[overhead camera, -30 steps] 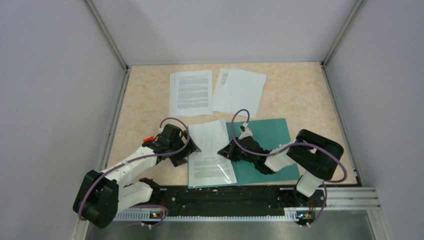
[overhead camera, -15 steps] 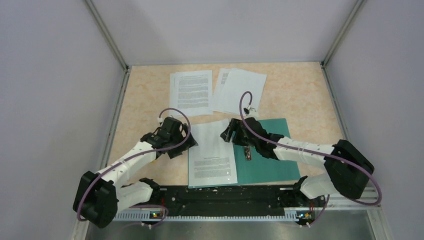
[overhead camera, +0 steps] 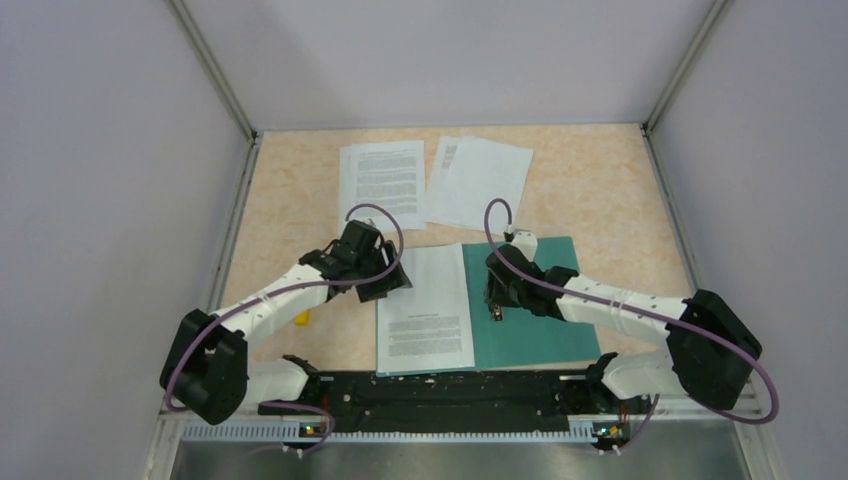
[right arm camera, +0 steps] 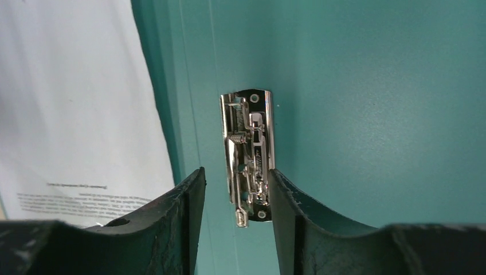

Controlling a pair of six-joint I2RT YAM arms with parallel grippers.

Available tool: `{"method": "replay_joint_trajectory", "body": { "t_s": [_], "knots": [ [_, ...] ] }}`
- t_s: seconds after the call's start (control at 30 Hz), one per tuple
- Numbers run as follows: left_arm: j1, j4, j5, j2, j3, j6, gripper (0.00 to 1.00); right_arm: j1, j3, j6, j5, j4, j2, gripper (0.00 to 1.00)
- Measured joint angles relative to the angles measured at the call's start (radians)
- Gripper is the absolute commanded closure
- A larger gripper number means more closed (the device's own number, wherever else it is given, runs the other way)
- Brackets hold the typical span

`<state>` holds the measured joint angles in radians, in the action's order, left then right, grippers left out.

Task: Put the files into the folder

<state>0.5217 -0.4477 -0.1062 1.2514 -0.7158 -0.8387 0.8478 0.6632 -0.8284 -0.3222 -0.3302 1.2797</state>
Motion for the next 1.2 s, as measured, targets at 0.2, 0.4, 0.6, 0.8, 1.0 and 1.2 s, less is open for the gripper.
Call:
{"method": "replay_joint_trajectory", "body": {
  "t_s": [0.2,0.4,0.6,0.8,1.0,1.2],
  "knots": [
    [0.017,0.021,-0.009,0.003,-0.006,0.000,0.32,0.019,0.049,0.026,-0.023,-0.058,0.092,0.61],
    [0.017,0.022,-0.009,0.003,-0.006,-0.002,0.33,0.103,0.159,0.035,-0.043,-0.076,0.232,0.73],
    [0.017,0.021,-0.005,0.000,-0.006,-0.013,0.33,0.146,0.192,0.032,-0.038,-0.066,0.308,0.76],
    [0.017,-0.005,0.065,-0.034,0.002,-0.032,0.32,0.150,0.196,0.032,-0.032,-0.064,0.307,0.69],
    [0.039,-0.047,0.186,-0.067,0.046,-0.058,0.33,0.151,0.195,0.022,-0.059,-0.126,0.175,0.63],
    [0.110,-0.085,0.284,-0.066,0.056,-0.077,0.36,0.150,0.143,0.005,-0.069,-0.156,0.066,0.63]
  ]
}}
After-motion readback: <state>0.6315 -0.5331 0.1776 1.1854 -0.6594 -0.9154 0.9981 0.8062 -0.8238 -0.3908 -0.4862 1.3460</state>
